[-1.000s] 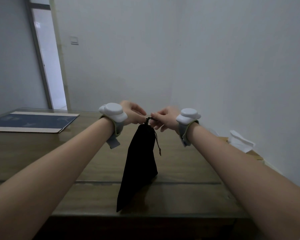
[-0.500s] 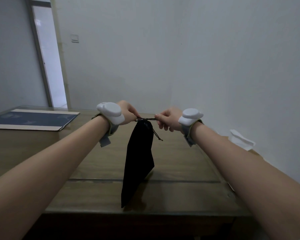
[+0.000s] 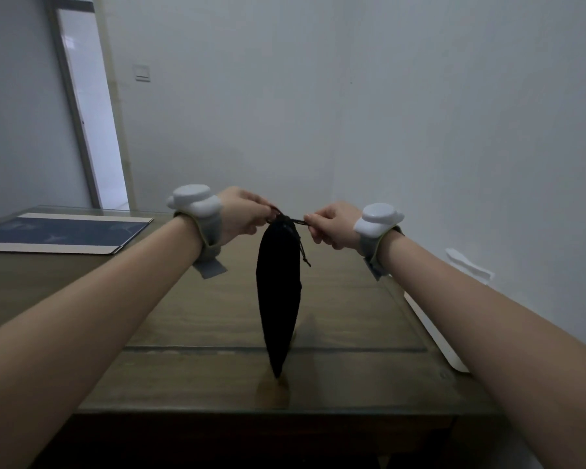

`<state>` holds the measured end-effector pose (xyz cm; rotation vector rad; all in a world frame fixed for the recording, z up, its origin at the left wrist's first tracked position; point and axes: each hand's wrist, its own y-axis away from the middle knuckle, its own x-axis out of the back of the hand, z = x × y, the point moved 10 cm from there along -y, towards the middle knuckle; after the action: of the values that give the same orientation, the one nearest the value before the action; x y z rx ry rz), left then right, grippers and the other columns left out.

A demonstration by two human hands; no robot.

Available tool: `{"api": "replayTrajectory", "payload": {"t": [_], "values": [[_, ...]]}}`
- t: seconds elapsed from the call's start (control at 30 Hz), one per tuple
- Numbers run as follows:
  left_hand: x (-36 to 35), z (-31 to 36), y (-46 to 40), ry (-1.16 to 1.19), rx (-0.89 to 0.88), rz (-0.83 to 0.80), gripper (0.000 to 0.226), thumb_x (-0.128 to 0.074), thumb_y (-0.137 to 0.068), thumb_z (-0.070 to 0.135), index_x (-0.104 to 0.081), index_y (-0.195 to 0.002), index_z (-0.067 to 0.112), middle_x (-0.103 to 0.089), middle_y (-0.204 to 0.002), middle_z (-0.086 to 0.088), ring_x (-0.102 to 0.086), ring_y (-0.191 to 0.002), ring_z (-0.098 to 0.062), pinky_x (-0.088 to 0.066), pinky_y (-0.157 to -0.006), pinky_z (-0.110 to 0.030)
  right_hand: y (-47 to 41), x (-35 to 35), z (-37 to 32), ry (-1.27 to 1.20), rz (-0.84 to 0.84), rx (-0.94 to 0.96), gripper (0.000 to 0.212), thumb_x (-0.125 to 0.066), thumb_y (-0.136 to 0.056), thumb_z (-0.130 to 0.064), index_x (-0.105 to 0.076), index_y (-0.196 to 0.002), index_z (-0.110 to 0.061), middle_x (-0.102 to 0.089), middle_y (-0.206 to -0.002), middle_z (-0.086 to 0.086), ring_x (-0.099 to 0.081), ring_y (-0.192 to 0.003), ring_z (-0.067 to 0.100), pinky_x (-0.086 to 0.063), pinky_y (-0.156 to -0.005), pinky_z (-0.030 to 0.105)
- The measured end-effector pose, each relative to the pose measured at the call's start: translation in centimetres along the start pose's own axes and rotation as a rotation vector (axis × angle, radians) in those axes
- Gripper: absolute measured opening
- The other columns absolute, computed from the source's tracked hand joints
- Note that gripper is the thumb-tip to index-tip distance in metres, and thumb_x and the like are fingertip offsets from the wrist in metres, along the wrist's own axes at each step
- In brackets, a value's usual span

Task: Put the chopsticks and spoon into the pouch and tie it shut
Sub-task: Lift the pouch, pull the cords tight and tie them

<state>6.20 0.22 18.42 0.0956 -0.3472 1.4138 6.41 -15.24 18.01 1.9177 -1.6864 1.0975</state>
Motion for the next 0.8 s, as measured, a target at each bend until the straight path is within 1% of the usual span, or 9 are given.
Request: {"api": "replayTrajectory", "payload": {"t": [0.07,0.17,0.27,0.33,0.4,0.47,0.57,0.7,0.8], "values": [[-0.7,-0.2,-0.1,0.204,0.059,-0.028,0.024,-0.048,-0.089,-0.002,-0.061,-0.071,0.007,-0.061,-0.065,-0.005,-0.045,-0.054,-0.010,-0.035,-0.044,-0.016,0.0,-0.2,-0.1,0.011,-0.008,-0.015,0.044,-0.043,-0.090,-0.033,-0.050,-0.049,-0.019,-0.048,-0.031,-0.011,-0.038,-0.038,0.011,-0.034,-0.046,0.022],[-1.0,0.2,-0.2,0.235,0.056,-0.009,0.022,-0.049,-0.089,-0.003,-0.061,-0.072,0.006,-0.057,-0.069,-0.008,-0.043,-0.039,-0.003,-0.033,-0.037,-0.012,-0.1,-0.4,0.1,0.006,-0.006,-0.040,0.044,-0.043,-0.092,-0.028,-0.050,-0.050,-0.019,-0.051,-0.038,-0.008,-0.037,-0.044,0.015,-0.032,-0.042,0.020],[-1.8,0.0,0.0,0.216,0.061,-0.081,0.020,-0.048,-0.089,-0.004,-0.060,-0.076,0.003,-0.054,-0.068,-0.009,-0.041,-0.034,-0.003,-0.032,-0.037,-0.011,0.2,-0.2,0.7,-0.010,-0.020,-0.074,0.041,-0.042,-0.094,-0.024,-0.048,-0.054,-0.016,-0.052,-0.052,-0.002,-0.036,-0.046,0.014,-0.031,-0.040,0.019],[-1.8,-0.2,0.1,0.087,0.054,-0.085,0.023,-0.047,-0.087,-0.007,-0.060,-0.072,0.004,-0.053,-0.066,-0.009,-0.042,-0.039,-0.008,-0.036,-0.038,-0.012,0.4,0.2,0.9,-0.007,-0.023,-0.083,0.040,-0.041,-0.095,-0.022,-0.048,-0.055,-0.015,-0.053,-0.052,-0.002,-0.037,-0.045,0.013,-0.032,-0.041,0.019],[-1.4,-0.1,0.0,-0.159,0.029,-0.040,0.024,-0.048,-0.084,-0.008,-0.061,-0.070,0.006,-0.054,-0.064,-0.009,-0.042,-0.047,-0.014,-0.042,-0.037,-0.012,0.6,0.6,0.9,0.037,-0.012,-0.089,0.042,-0.041,-0.095,-0.023,-0.047,-0.054,-0.015,-0.052,-0.043,-0.007,-0.037,-0.039,0.011,-0.032,-0.039,0.017],[-1.4,0.3,0.1,-0.369,0.003,-0.021,0.019,-0.050,-0.084,-0.004,-0.064,-0.076,0.005,-0.056,-0.063,-0.005,-0.045,-0.049,-0.015,-0.046,-0.038,-0.012,0.9,1.1,0.8,0.092,0.013,-0.093,0.044,-0.041,-0.096,-0.025,-0.045,-0.052,-0.016,-0.048,-0.034,-0.008,-0.035,-0.034,0.011,-0.029,-0.037,0.015],[-1.6,0.2,0.2,-0.481,-0.004,-0.043,0.012,-0.056,-0.084,0.004,-0.065,-0.078,0.008,-0.057,-0.062,-0.002,-0.049,-0.046,-0.011,-0.048,-0.040,-0.011,1.3,1.1,0.6,0.149,0.012,-0.092,0.046,-0.040,-0.097,-0.026,-0.043,-0.052,-0.016,-0.044,-0.046,-0.005,-0.033,-0.035,0.013,-0.028,-0.039,0.017],[-1.5,0.2,-0.2,-0.683,-0.015,-0.059,0.025,-0.052,-0.085,0.012,-0.060,-0.063,0.022,-0.059,-0.062,0.007,-0.051,-0.028,0.002,-0.043,-0.052,-0.015,1.4,0.9,0.7,0.141,-0.004,-0.105,0.045,-0.039,-0.097,-0.024,-0.039,-0.053,-0.015,-0.040,-0.050,0.000,-0.025,-0.019,0.004,-0.023,-0.034,0.014],[-1.6,0.4,-0.3,-0.718,-0.023,-0.060,0.024,-0.050,-0.084,0.011,-0.060,-0.065,0.022,-0.059,-0.062,0.009,-0.051,-0.027,0.003,-0.042,-0.057,-0.017,1.2,1.1,0.5,0.166,-0.007,-0.090,0.045,-0.039,-0.096,-0.023,-0.039,-0.052,-0.015,-0.041,-0.050,-0.001,-0.029,-0.025,0.007,-0.024,-0.038,0.017]]}}
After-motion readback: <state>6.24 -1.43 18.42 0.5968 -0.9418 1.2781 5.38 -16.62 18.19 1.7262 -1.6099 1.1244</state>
